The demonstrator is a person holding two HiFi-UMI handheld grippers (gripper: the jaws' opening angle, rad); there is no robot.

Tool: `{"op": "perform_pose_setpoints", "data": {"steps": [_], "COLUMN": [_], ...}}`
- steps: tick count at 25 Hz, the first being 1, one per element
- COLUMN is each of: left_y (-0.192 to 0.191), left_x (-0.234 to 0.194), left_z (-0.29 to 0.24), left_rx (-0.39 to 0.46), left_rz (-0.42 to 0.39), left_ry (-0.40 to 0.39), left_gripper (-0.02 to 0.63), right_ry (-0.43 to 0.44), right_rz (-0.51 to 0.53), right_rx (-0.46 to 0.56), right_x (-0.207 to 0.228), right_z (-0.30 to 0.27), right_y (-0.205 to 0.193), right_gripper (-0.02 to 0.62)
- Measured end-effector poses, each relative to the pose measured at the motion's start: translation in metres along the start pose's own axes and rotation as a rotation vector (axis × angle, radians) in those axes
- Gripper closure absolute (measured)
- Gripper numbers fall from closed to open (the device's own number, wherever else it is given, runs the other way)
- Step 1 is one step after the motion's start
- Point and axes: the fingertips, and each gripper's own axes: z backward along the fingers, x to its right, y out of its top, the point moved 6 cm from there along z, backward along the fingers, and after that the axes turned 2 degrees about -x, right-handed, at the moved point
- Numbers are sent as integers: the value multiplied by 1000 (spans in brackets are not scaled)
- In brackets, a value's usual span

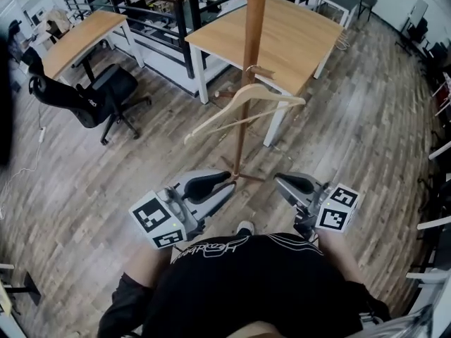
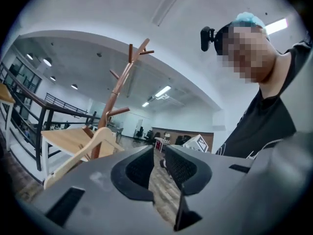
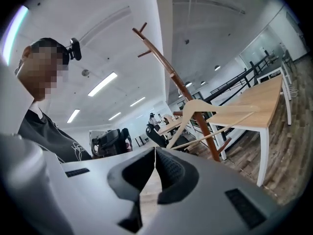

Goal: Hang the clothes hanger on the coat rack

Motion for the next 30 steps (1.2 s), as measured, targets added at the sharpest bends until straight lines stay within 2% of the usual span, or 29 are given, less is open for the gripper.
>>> {"op": "perform_pose_setpoints", "data": {"steps": [3, 7, 11, 15, 18, 23, 30], "left_y": [-8, -10, -19, -35, -36, -30, -37], "left_x": [38, 83, 121, 154, 175, 212, 265], "left_z": [14, 49, 81, 102, 108, 101, 63], "left_rx": [-18, 30, 48, 14, -3, 21, 42], "left_rz": [18, 133, 191, 212, 211, 202, 186], "left_ry": [-62, -129, -153, -142, -132, -107, -27], "left_gripper": [575, 598, 598, 598, 598, 598, 598], "right_ry": [13, 19, 5, -3, 12, 37, 2], "right_rz": [30, 44, 52, 40, 45, 73, 70], "right_rx": [24, 53, 74, 87, 94, 100, 126], "right_x": [-44, -108, -163, -201, -220, -236, -230], "right_z": [1, 6, 17, 28, 37, 69, 147], "right_y": [-12, -40, -68, -89, -91, -91, -100], "right_gripper": [554, 554, 555, 555, 555, 555, 555]}}
